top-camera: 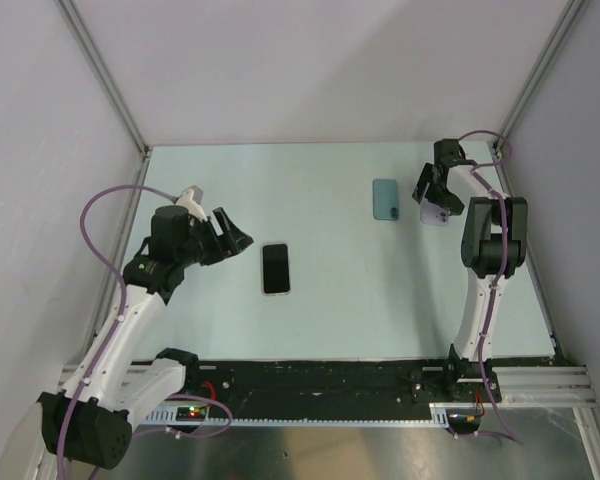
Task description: Put the phone into the phone case
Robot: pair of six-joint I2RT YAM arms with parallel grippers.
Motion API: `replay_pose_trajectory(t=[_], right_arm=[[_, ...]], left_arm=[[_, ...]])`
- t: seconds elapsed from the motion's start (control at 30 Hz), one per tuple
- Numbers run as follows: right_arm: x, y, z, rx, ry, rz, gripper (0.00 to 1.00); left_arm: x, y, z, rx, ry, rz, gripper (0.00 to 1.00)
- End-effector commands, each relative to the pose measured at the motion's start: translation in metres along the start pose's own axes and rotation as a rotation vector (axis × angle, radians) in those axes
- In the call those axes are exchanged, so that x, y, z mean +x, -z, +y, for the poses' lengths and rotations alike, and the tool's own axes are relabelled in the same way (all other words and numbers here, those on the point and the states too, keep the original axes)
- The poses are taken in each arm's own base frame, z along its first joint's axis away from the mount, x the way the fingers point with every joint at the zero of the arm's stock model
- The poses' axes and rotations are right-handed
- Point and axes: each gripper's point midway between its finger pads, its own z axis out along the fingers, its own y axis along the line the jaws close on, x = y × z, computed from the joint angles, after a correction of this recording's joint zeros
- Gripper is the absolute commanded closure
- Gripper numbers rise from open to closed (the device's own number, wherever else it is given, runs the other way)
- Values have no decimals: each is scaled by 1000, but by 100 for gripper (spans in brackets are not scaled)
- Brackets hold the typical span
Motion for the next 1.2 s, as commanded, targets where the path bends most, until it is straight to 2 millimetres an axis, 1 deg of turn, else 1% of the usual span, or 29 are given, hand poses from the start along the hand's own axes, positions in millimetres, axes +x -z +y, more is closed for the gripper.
replay_pose_trajectory(t=[0.0,0.17,0.3,0.4,0.47,0.5,0.57,0.6,0.63,0.67,0.7,0.73,0.77,0.8,0.83,0.87,0.9,0.93,0.97,1.0,1.03,1.07,1.13,1.17], right_arm=[[-10,3,-6,-17,17,3,0],[2,-9,-11,-20,38,62,1],[13,-15,-4,-51,53,97,1],[16,-15,1,-51,79,109,3],[20,-15,0,-39,80,132,10],[21,-13,-1,-35,74,137,15],[28,-10,-5,-40,52,155,26],[28,-6,-4,-59,37,152,31],[31,0,-4,-75,22,152,36],[28,11,-1,-111,2,134,38],[32,19,0,-139,-12,137,41],[31,31,7,-198,-31,128,42],[39,39,9,-235,-43,137,43],[40,52,13,-282,-63,128,43],[50,61,17,-325,-74,143,43],[53,73,21,-363,-85,133,43],[65,80,23,-394,-93,150,43],[69,92,29,-431,-95,139,43],[81,98,30,-453,-99,154,43],[88,111,38,-490,-86,143,43],[101,120,41,-515,-72,152,43],[108,131,45,-540,-59,144,43],[135,147,49,-602,-42,170,43],[144,157,55,-658,-33,180,43]], left_arm=[[-2,-1,-9,38,-13,3,22],[-3,-3,-10,43,-7,12,22],[-4,-4,-11,42,-6,14,22],[-4,-6,-12,41,-1,21,22],[-4,-7,-13,41,0,23,22],[-4,-7,-14,42,-1,24,22],[-3,-9,-17,42,-6,29,22],[-2,-10,-18,40,-8,34,22],[1,-14,-20,35,-13,47,22],[4,-16,-24,38,-18,59,22],[7,-20,-28,41,-26,70,22],[11,-22,-34,49,-37,82,22],[14,-27,-38,48,-46,93,22],[17,-30,-43,50,-57,100,22],[20,-34,-46,48,-62,113,22],[23,-37,-50,52,-69,123,22],[25,-42,-53,55,-71,132,22],[28,-44,-57,60,-74,141,22],[30,-48,-60,63,-74,150,22],[33,-51,-64,70,-76,158,22],[34,-54,-67,73,-78,167,22],[36,-57,-71,80,-82,175,22],[39,-62,-78,93,-83,189,22],[41,-65,-81,98,-75,200,22]])
